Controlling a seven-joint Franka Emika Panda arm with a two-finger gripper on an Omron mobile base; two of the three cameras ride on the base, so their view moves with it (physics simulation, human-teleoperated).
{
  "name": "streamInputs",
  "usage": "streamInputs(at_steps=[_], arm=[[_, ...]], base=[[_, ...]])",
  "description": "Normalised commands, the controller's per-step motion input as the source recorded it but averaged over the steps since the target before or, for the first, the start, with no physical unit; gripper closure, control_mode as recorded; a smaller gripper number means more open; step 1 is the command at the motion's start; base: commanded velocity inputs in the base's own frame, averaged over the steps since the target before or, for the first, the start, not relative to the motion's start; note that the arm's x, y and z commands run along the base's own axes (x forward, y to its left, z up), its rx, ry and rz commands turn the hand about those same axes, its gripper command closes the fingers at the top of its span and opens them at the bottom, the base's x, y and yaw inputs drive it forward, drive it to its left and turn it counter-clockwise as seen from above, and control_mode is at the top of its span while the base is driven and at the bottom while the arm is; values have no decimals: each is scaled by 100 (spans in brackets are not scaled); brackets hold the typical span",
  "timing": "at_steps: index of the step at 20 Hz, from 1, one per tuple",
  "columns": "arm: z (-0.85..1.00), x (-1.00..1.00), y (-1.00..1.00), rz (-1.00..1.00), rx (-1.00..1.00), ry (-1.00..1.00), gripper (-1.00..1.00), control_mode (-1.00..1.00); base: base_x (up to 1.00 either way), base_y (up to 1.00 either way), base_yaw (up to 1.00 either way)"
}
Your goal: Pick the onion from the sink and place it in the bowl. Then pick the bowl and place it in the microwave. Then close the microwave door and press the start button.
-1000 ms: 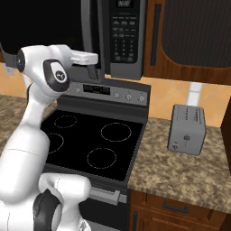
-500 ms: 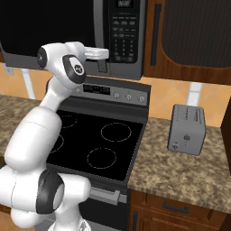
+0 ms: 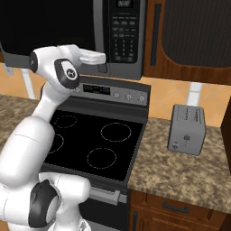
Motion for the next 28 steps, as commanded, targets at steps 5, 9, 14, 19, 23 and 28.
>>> streamInputs(at_steps=[5, 9, 14, 19, 23, 28], arm=[[7, -100, -31, -24, 28, 0, -100, -100], [7, -98, -51, 6, 63, 3, -100, -100], [-1, -88, -59, 21, 76, -4, -100, -100], [-4, -13, -19, 19, 72, -2, -100, -100], [0, 61, 1, 2, 60, -1, -100, -100], [-45, 51, 28, 4, 33, 0, -100, -100]], base=[[0, 0, 0], [0, 0, 0], [0, 0, 0], [0, 0, 0], [0, 0, 0], [0, 0, 0]])
